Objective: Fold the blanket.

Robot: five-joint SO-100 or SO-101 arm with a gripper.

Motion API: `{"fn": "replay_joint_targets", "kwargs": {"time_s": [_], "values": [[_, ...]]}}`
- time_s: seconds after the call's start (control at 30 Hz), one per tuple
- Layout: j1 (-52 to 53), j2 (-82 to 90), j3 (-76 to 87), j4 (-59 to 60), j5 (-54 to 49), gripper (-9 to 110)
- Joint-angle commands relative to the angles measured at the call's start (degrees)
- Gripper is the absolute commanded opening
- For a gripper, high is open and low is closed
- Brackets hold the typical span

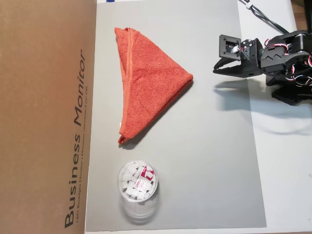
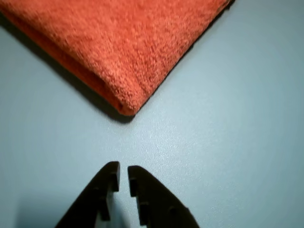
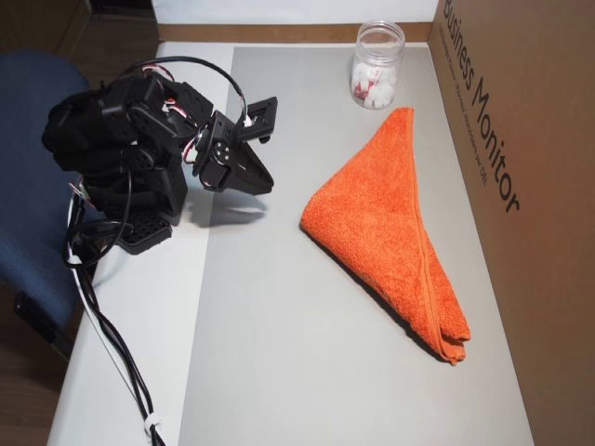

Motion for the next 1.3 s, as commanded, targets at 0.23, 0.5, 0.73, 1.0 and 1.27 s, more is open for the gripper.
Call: {"fn": "replay_joint_targets", "kwargs": {"time_s": [0.23,0.5,0.73,1.0,1.27], "values": [[0.1,0.7,3.6,-0.8,-0.3,0],[-0.9,0.7,3.6,2.5,0.8,0],[-0.9,0.7,3.6,13.1,0.8,0],[-0.9,0.8,3.6,20.7,0.8,0],[-0.8,0.8,3.6,22.1,0.3,0]]}}
